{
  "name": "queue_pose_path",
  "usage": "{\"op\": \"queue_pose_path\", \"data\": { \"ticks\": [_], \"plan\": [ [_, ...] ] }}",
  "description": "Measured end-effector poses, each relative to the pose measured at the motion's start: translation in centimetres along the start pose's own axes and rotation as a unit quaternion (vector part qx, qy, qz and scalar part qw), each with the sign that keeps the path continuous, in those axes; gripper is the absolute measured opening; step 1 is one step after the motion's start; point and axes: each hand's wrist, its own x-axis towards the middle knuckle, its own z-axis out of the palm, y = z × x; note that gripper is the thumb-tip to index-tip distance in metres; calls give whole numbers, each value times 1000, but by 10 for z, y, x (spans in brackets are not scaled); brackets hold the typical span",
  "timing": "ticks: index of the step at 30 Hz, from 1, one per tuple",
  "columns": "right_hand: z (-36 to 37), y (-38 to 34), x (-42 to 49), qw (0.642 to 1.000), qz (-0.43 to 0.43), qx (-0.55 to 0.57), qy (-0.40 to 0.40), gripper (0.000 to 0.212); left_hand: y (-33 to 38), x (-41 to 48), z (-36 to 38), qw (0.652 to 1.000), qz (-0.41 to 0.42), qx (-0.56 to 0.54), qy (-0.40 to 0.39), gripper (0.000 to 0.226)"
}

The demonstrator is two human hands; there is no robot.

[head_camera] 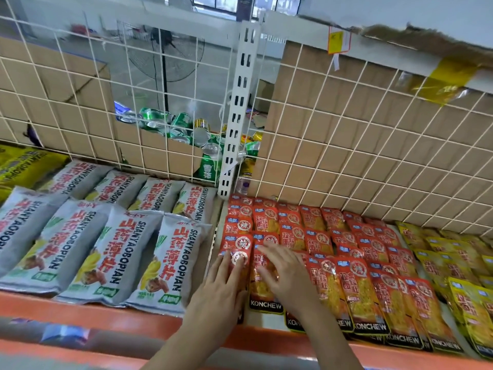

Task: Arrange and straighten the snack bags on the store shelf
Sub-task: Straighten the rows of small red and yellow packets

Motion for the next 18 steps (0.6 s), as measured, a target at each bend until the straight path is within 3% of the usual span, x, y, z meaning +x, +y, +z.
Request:
{"op": "queue_pose_path", "data": {
  "ticks": [3, 7, 18],
  "plan": [
    [1, -5, 9, 1000, -1, 14, -3, 64, 1, 0, -1, 999, 19, -12, 40, 56],
    [-5, -9, 31, 996, 34, 77, 15, 41, 2, 1, -9, 999, 19, -28, 24, 62],
    [-4, -16, 74, 985, 78, 153, -14, 11, -1, -3, -10, 999, 34, -32, 17, 61]
  ]
}}
